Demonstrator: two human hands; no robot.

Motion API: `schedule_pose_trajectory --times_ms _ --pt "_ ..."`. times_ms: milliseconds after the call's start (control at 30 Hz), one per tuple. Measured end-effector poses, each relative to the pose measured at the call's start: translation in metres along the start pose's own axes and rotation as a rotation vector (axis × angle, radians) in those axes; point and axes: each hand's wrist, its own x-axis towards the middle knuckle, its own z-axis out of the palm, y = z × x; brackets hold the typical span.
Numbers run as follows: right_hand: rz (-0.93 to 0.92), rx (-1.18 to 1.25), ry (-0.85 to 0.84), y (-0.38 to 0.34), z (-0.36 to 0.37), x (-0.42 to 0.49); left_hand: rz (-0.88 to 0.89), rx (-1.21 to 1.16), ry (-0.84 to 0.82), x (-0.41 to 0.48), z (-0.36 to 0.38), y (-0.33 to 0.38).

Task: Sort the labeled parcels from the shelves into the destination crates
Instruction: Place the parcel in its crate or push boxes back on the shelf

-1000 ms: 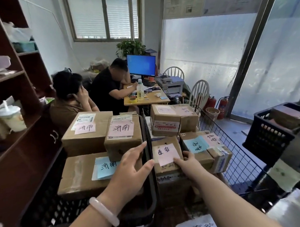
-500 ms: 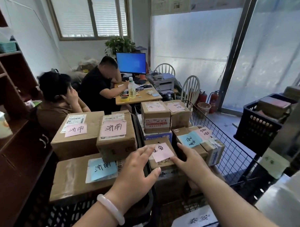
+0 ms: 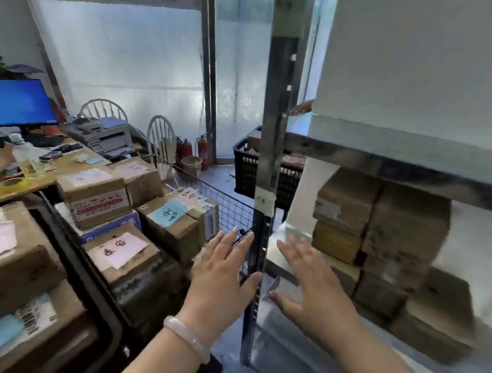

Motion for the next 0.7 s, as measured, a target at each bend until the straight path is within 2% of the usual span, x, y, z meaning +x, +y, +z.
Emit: schedule_pose_trajectory --times_ms 133,267,433,700 --pt "0.195 0.052 0.098 0.044 -0.037 -0.043 0.150 -0.059 -0.098 -0.002 0.031 0.060" --pt "0.299 0.056 0.213 0.089 -0.073 -0.076 0.244 -0.097 -0.184 -0.004 0.056 0.115" --pt "0.398 0.041 0.149 0.151 -0.092 -0.114 0.323 -0.132 -0.250 -0.003 0.102 0.180" --pt "0.527 0.085 0.104 0.255 -0.114 -0.178 0.238 -0.092 -0.409 -0.002 0.194 0.272"
